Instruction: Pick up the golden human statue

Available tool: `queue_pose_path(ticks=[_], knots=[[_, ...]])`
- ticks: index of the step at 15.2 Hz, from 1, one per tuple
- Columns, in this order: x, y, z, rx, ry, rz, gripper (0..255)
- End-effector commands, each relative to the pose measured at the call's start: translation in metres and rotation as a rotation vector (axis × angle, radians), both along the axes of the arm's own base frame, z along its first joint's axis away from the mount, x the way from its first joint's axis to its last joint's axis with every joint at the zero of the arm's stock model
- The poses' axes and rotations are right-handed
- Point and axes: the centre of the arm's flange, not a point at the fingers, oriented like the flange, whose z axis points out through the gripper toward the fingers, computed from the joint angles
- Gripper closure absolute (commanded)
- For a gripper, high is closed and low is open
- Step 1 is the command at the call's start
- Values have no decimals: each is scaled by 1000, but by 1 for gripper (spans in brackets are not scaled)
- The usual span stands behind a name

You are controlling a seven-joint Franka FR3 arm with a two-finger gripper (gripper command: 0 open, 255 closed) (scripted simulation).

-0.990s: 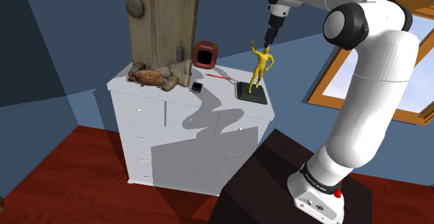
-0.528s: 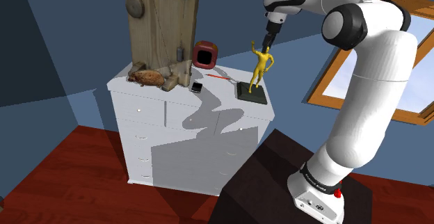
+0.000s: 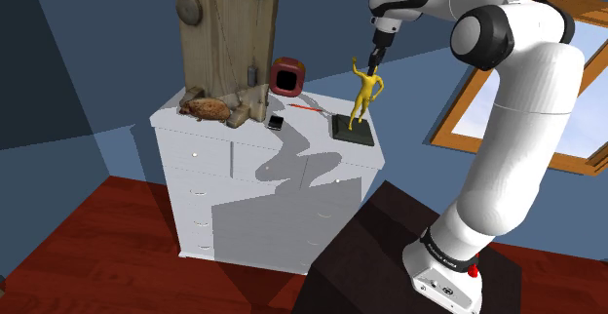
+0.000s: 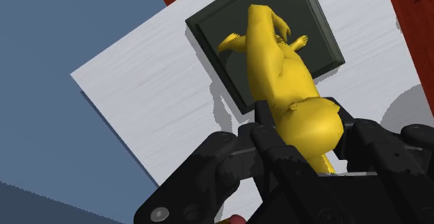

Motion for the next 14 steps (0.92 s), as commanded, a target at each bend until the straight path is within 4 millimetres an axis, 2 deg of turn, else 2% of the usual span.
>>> queue_pose_path(ticks=[1,14], knots=[[0,0,-2,1,3,1,255],[0,1,63,1,3,1,255]])
